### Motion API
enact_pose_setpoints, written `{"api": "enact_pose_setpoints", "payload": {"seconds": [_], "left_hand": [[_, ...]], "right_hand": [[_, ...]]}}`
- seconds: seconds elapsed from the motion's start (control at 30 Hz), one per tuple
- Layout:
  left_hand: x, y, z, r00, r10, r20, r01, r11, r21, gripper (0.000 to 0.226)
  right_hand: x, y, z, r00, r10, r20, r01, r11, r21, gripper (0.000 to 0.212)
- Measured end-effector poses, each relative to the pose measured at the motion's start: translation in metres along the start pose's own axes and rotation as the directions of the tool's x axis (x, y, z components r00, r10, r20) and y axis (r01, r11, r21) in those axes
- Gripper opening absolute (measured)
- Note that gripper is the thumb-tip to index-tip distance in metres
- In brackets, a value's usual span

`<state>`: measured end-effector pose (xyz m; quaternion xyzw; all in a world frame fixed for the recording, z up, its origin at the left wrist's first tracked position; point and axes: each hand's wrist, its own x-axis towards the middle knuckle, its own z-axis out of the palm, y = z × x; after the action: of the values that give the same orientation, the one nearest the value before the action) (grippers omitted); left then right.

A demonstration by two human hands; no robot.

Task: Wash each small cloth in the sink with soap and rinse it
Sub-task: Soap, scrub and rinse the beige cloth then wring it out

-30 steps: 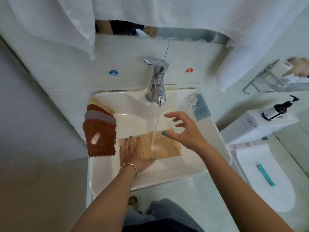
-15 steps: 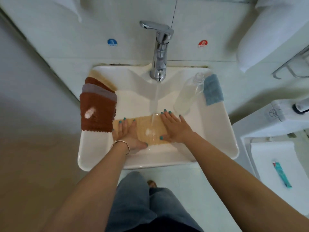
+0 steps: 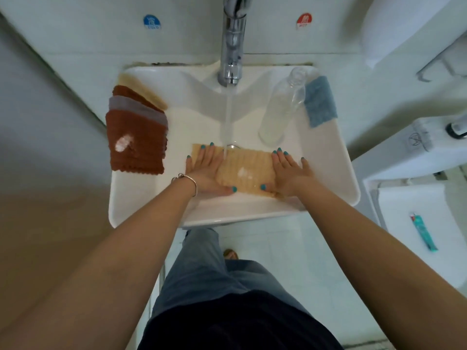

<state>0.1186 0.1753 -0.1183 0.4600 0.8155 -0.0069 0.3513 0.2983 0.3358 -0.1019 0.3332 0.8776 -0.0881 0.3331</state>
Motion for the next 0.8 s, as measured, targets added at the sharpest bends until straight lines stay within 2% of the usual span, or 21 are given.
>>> {"api": "enact_pose_setpoints", "payload": {"seconds": [0.1,0.2,0.33,0.43,0.6,0.77,0.8], "left_hand": [[0.007,0.005,0.004,0.995,0.012,-0.100,-0.014,1.000,-0.019,0.096],[0.005,0.003,0.011,0.967,0.049,-0.251,-0.055,0.998,-0.015,0.097],[0.012,0.009,0.011,0.966,0.140,-0.219,-0.126,0.989,0.078,0.102],[0.018,0.011,0.006,0.974,0.151,-0.166,-0.121,0.976,0.179,0.101],[0.007,0.003,0.005,0.991,0.076,-0.112,-0.043,0.960,0.276,0.102],[-0.025,-0.017,0.004,0.982,-0.188,-0.018,0.183,0.922,0.340,0.106],[-0.027,-0.016,0.002,0.979,-0.202,-0.022,0.198,0.928,0.316,0.108]], "right_hand": [[-0.002,0.003,-0.001,1.000,0.020,0.012,-0.020,1.000,0.000,0.104],[-0.002,0.005,-0.001,0.999,0.045,0.016,-0.044,0.998,-0.044,0.105],[-0.012,0.026,0.002,0.994,0.111,-0.016,-0.112,0.978,-0.174,0.103],[-0.019,0.031,0.006,0.993,0.090,-0.072,-0.104,0.972,-0.210,0.100],[-0.020,0.023,0.006,0.990,0.086,-0.113,-0.100,0.987,-0.127,0.103],[-0.010,-0.004,0.000,0.993,-0.073,-0.098,0.072,0.997,-0.017,0.104],[-0.009,-0.008,-0.001,0.990,-0.096,-0.104,0.095,0.995,-0.017,0.104]]}}
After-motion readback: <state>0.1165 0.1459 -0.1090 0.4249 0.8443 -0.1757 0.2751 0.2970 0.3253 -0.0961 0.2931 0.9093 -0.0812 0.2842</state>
